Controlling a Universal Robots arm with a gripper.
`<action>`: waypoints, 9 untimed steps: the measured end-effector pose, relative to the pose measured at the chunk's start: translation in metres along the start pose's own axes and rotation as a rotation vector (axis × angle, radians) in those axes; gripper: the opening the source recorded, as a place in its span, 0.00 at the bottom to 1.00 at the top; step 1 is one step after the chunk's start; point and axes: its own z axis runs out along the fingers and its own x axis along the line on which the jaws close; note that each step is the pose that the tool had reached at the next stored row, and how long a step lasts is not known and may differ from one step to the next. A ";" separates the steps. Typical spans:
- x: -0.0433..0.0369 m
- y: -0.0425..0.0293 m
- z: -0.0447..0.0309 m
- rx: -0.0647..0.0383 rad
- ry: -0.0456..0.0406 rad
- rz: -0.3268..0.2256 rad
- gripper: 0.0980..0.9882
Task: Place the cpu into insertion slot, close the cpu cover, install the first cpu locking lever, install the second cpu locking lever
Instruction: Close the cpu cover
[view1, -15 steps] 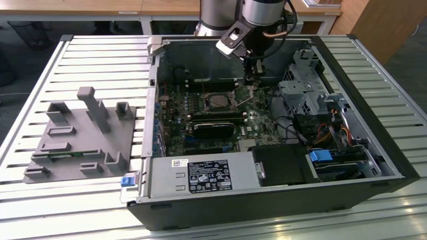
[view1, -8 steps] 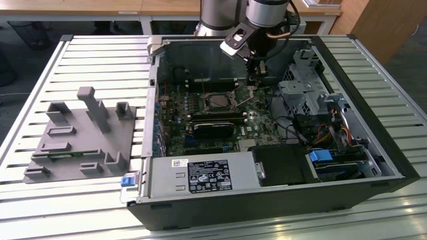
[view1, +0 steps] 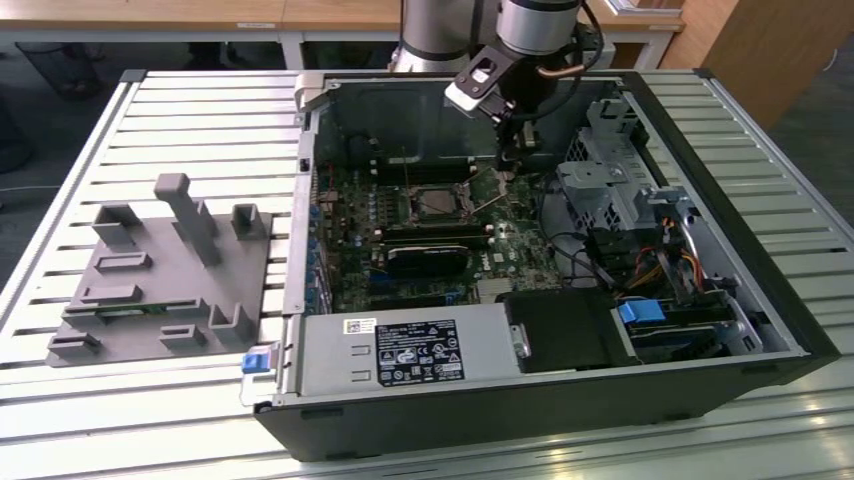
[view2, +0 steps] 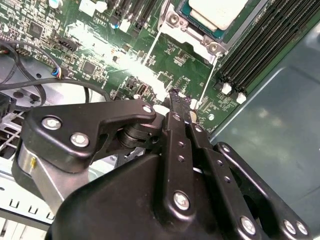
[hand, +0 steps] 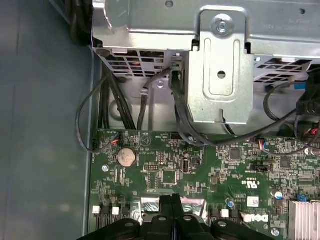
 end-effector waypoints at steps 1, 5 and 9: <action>0.0007 0.0008 0.0004 0.000 0.0000 0.000 0.03; 0.0022 0.0038 0.0025 0.000 0.0000 0.000 0.03; 0.0022 0.0069 0.0039 0.001 -0.0003 0.000 0.03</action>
